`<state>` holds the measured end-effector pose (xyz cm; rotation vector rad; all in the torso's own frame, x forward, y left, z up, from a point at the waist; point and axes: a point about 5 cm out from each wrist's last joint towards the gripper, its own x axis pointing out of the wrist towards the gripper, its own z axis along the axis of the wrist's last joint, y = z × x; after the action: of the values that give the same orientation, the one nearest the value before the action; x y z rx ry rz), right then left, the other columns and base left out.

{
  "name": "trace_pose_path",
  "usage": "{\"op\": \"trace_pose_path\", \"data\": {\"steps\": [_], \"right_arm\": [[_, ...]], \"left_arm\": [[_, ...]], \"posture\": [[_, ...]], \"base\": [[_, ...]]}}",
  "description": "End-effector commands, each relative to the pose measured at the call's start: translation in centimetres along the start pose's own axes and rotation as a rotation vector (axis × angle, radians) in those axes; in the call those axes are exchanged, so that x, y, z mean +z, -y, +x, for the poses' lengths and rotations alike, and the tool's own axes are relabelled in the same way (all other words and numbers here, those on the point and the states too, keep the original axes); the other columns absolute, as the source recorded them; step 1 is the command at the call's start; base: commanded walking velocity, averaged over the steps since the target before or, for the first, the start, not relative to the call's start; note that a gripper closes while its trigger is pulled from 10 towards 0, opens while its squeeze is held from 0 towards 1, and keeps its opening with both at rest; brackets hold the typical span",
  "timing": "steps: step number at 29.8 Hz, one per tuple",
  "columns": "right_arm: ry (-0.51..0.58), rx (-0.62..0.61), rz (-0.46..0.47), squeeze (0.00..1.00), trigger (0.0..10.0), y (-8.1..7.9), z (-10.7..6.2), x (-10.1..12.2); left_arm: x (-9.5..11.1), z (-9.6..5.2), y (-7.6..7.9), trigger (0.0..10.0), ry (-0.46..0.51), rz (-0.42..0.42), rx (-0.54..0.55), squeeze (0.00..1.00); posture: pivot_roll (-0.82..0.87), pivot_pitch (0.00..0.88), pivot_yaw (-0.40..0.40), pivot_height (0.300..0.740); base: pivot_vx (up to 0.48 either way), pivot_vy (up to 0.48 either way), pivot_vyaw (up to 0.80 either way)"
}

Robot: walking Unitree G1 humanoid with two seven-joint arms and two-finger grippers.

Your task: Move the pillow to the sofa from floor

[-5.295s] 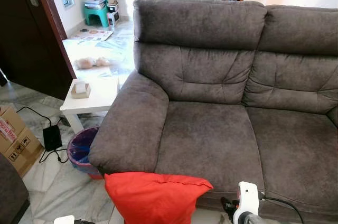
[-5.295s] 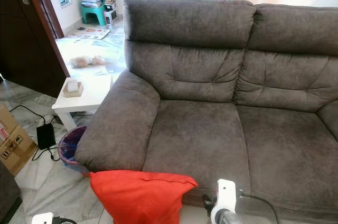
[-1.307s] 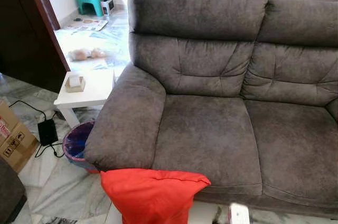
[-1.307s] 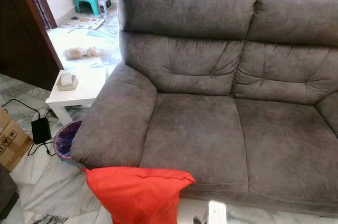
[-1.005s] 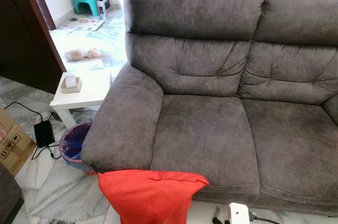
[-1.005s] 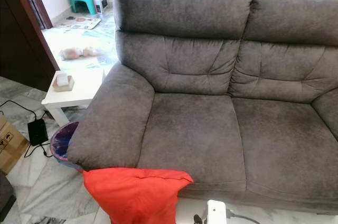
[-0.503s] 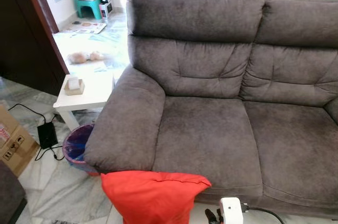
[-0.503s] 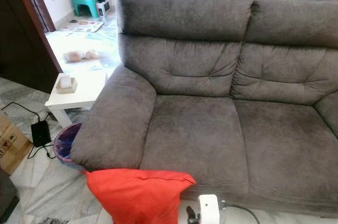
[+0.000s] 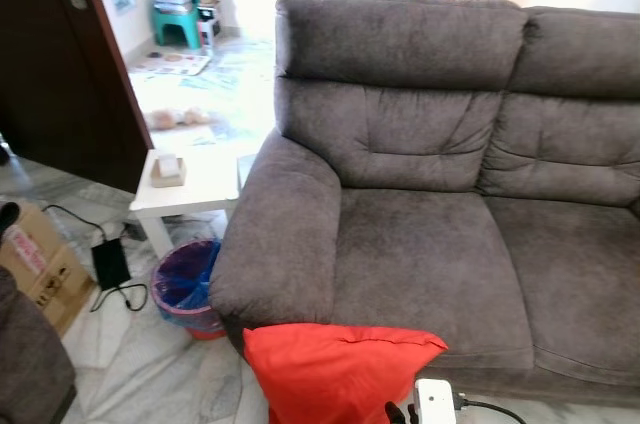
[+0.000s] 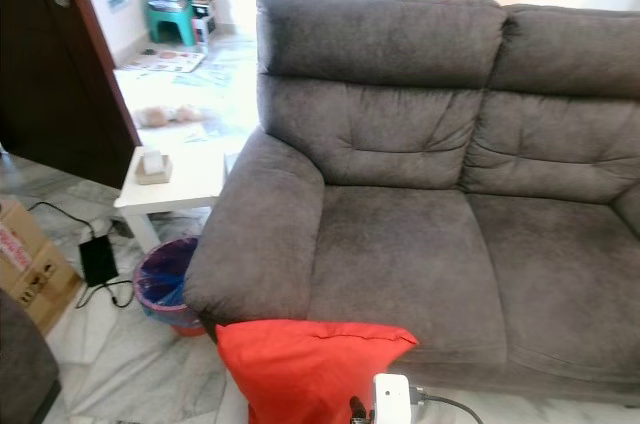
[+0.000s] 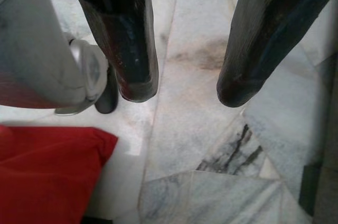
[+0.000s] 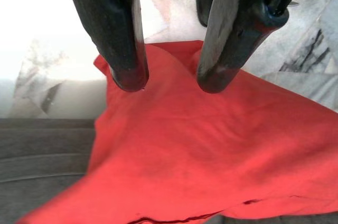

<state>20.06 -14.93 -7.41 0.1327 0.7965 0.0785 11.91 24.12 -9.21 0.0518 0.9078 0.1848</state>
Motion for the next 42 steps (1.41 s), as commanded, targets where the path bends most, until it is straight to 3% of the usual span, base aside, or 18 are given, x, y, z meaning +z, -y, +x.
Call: {"op": "trace_pose_path", "data": {"steps": [1, 17, 29, 34, 39, 42], "right_arm": [[-0.005, -0.015, 0.007, 0.0, 10.0, 0.3, 0.0, 0.1], [-0.008, -0.018, 0.027, 0.0, 10.0, 0.5, 0.1, 0.5], [0.002, -0.042, 0.064, 0.0, 10.0, 0.5, 0.2, 0.7], [0.093, -0.048, 0.05, 0.0, 10.0, 0.9, 0.4, 2.7], [0.305, -0.025, 0.015, 0.0, 10.0, 0.8, 0.6, 6.9], [0.38, -0.031, 0.017, 0.0, 10.0, 1.1, 0.3, 8.0]], "left_arm": [[-0.5, -0.1, 0.2, 10.0, -0.02, 0.011, -0.015, 0.0], [-0.5, -0.1, 0.0, 10.0, -0.022, 0.008, -0.015, 0.0], [-0.2, -0.1, 0.1, 10.0, -0.005, 0.008, -0.028, 0.0], [0.0, -0.2, 0.0, 10.0, 0.04, -0.065, 0.003, 0.0], [0.6, -0.2, 0.0, 10.0, 0.111, -0.077, 0.004, 0.0], [0.8, -0.3, 0.0, 10.0, 0.132, -0.061, 0.0, 0.0]], "posture": [[0.05, 0.051, 0.023, 0.74], [0.05, 0.062, 0.028, 0.74], [0.06, 0.086, 0.03, 0.74], [0.06, 0.095, 0.028, 0.74], [0.07, 0.102, 0.027, 0.74], [0.06, 0.103, 0.017, 0.74]], "base": [[0.0, 0.0, 0.0], [0.0, 0.472, 0.0], [0.0, 0.0, 0.0], [0.0, 0.0, 0.0], [0.0, 0.0, 0.0], [0.0, 0.0, 0.0]]}}
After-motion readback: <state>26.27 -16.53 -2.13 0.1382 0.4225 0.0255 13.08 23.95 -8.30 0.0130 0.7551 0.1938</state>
